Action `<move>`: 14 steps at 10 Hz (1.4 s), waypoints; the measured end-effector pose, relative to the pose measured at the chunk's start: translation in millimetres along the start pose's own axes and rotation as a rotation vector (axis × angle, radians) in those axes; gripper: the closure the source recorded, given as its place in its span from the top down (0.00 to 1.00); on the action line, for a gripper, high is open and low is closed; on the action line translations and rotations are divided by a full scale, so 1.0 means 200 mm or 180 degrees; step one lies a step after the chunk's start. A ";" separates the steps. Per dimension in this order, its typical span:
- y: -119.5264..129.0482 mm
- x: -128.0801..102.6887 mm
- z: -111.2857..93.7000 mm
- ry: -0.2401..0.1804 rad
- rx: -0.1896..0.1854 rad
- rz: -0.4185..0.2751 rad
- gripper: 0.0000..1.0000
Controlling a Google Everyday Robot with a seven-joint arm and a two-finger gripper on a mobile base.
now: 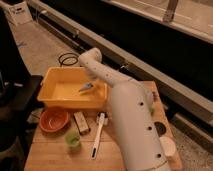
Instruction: Wipe tray with towel
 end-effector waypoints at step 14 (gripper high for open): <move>0.11 -0.01 -0.01 -0.0107 -0.0059 0.0013 0.00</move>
